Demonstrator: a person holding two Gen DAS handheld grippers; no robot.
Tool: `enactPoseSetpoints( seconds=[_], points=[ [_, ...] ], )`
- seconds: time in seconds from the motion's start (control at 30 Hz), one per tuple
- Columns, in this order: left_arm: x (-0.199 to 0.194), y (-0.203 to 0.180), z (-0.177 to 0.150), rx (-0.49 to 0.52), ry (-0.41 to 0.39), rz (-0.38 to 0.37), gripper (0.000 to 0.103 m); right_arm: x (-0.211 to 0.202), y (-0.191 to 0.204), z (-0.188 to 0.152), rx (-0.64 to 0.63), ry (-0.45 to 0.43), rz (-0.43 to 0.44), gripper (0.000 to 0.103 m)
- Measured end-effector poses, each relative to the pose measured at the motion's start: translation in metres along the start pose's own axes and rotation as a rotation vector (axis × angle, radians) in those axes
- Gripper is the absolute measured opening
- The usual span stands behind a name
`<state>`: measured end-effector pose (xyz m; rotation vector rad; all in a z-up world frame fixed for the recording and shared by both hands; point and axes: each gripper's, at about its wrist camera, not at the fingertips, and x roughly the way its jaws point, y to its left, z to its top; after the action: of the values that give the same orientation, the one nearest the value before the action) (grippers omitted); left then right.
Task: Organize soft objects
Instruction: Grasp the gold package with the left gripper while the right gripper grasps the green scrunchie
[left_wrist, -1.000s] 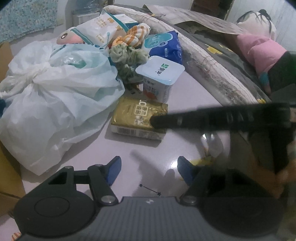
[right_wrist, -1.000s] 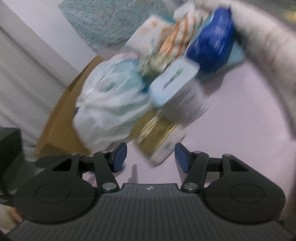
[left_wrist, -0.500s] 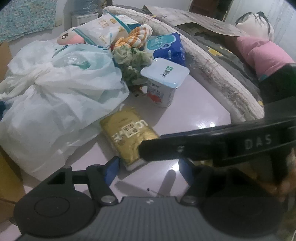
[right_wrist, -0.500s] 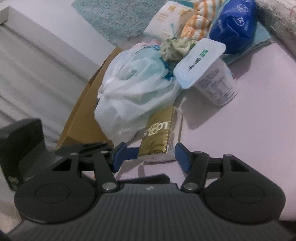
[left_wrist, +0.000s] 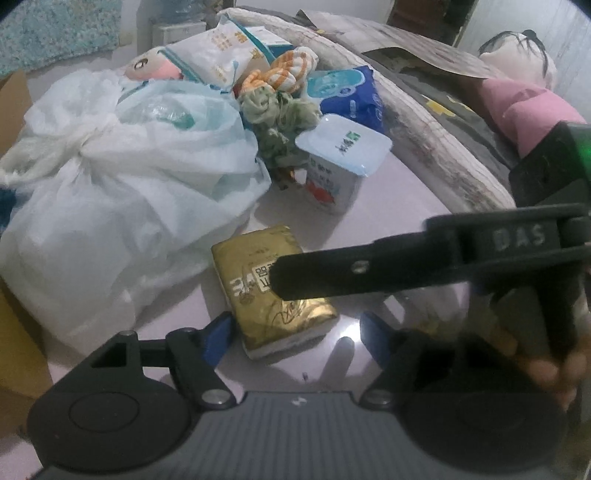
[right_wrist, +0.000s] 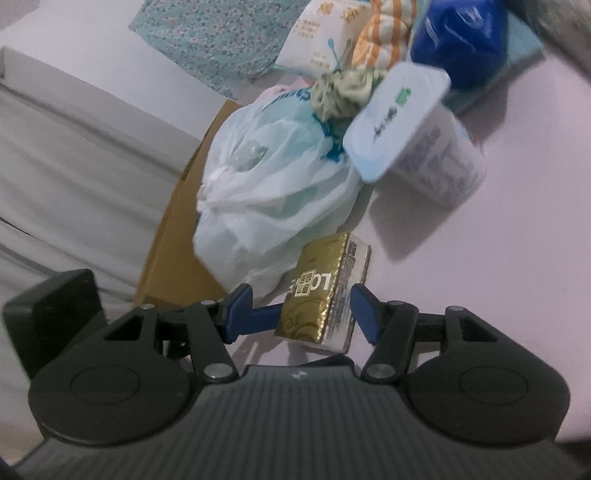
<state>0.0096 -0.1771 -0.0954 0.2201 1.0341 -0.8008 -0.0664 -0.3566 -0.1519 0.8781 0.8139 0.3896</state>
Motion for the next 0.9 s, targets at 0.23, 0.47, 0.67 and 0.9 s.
enactPoseSetpoints(
  seconds=[0.23, 0.47, 0.67, 0.9],
  points=[
    [-0.012, -0.001, -0.006, -0.017, -0.006, 0.017, 0.082, -0.023, 0.005, -0.01, -0.015, -0.018, -0.032, 0.059],
    [0.007, -0.006, 0.012, -0.024, 0.026, 0.073, 0.089, -0.085, 0.024, 0.008, -0.112, -0.195, -0.129, 0.069],
    [0.018, -0.015, 0.014, 0.028, 0.035, 0.136, 0.071, -0.093, 0.035, 0.028, -0.225, -0.264, -0.286, 0.081],
    [0.014, -0.009, 0.014, 0.028, 0.028, 0.138, 0.065, -0.057, 0.051, 0.053, -0.391, -0.205, -0.419, 0.084]
  ],
)
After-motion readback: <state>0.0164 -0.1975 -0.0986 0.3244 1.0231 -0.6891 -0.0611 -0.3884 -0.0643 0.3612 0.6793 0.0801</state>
